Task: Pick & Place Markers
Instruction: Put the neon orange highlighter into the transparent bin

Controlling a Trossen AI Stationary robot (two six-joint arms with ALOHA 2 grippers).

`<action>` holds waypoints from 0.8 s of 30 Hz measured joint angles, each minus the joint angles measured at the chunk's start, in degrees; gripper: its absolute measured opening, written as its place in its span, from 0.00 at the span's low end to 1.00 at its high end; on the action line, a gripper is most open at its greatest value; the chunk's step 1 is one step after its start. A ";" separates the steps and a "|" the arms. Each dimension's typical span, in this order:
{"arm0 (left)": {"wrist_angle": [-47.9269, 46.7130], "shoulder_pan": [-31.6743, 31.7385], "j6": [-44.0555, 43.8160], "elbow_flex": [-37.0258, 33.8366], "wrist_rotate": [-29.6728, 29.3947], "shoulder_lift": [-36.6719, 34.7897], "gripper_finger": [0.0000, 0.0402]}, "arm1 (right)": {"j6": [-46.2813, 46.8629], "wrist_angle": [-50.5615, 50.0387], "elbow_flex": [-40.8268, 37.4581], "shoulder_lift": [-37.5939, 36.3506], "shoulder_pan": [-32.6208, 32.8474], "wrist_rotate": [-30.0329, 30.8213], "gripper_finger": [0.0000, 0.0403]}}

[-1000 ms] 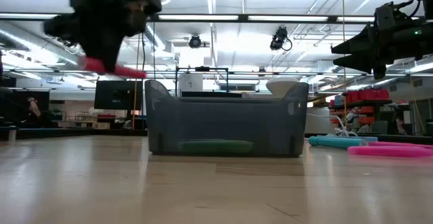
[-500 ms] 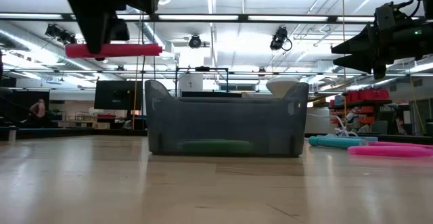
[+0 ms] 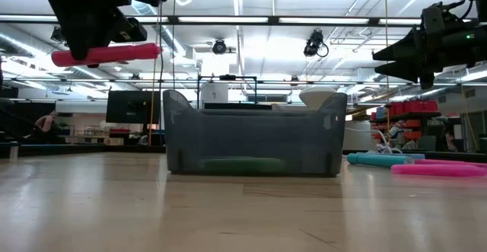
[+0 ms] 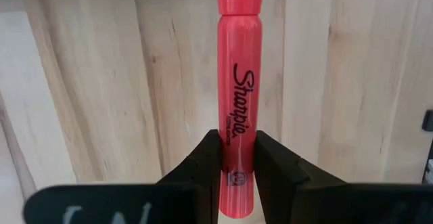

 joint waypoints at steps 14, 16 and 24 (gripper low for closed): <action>-6.05 10.83 8.50 4.16 -0.12 5.77 0.17 | -0.02 0.05 0.00 0.01 0.02 -0.02 0.57; -6.88 12.83 10.32 6.13 -0.44 7.47 0.17 | -0.02 0.04 0.00 0.01 -0.01 0.03 0.57; -11.38 22.12 19.65 15.94 -0.52 16.08 0.17 | -0.01 0.01 0.00 0.01 0.01 -0.02 0.57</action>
